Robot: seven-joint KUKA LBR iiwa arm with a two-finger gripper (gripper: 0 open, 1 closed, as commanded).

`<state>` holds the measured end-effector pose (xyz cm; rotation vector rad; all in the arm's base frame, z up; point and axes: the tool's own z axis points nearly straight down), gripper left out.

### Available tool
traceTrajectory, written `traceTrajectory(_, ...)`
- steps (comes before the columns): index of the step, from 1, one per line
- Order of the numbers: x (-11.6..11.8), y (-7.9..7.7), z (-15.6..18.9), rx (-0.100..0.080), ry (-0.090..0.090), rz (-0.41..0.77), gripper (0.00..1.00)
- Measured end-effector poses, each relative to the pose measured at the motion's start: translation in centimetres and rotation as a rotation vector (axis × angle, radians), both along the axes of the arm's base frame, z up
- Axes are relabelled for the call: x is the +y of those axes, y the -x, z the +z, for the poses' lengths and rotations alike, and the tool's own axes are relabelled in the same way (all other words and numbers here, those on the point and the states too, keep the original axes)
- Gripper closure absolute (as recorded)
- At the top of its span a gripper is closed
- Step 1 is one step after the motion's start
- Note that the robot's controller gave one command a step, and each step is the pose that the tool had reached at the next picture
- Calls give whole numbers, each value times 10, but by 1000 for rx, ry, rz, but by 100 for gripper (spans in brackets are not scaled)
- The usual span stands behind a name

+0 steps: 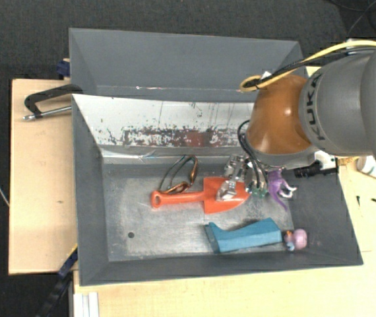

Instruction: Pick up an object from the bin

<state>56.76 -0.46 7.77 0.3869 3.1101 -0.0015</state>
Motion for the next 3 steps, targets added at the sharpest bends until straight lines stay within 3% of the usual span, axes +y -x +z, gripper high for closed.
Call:
traceTrajectory(1,-3,4,31,11,-2,6,100)
traceTrajectory(3,-4,11,137,6,-3,26,100)
